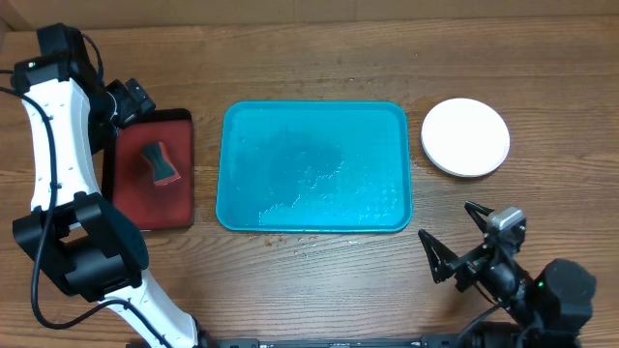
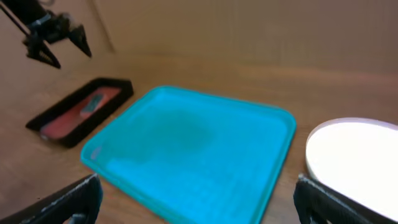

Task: Clean dirty plates on tray and stack at the side

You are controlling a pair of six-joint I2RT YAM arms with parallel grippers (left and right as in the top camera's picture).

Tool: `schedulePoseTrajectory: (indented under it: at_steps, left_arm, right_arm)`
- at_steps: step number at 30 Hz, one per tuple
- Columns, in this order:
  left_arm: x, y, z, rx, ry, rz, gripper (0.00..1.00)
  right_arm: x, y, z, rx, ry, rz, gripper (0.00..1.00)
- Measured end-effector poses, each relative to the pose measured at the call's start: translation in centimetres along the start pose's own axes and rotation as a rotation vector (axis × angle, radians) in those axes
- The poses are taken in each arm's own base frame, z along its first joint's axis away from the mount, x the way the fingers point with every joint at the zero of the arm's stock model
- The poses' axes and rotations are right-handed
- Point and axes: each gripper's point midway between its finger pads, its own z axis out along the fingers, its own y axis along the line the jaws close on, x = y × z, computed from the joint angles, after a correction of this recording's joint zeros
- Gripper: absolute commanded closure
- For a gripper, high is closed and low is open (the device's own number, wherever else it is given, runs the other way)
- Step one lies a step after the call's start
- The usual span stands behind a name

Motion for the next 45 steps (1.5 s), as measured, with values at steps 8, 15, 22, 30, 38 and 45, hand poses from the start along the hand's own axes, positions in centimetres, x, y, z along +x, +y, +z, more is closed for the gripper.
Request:
schedulePoseTrajectory:
  at_steps: [8,15,22,30,38,45]
  left_arm:
    - [0.0,0.0,0.0,0.0,0.0,0.0,0.0]
    - [0.0,0.0,0.0,0.0,0.0,0.0,0.0]
    - [0.0,0.0,0.0,0.0,0.0,0.0,0.0]
    - [0.0,0.0,0.0,0.0,0.0,0.0,0.0]
    - [0.0,0.0,0.0,0.0,0.0,0.0,0.0]
    - [0.0,0.0,0.0,0.0,0.0,0.0,0.0]
  right_arm:
    - [0.9,-0.5,1.3,-0.009,-0.162,-0.13,0.0]
    - [0.4,-1.9,1.2,0.075,-0.231,-0.166,0.0]
    - [-0.9,-3.6,0.7,0.181,-0.282,-0.178,0.0]
    - [-1.2,-4.9,0.8,0.247,-0.37,-0.213,0.0]
    - [-0.2,-6.6,0.9,0.336,-0.348,-0.179,0.0]
    - [3.1,-8.7,1.2,0.43,-0.218,-0.107,0.0]
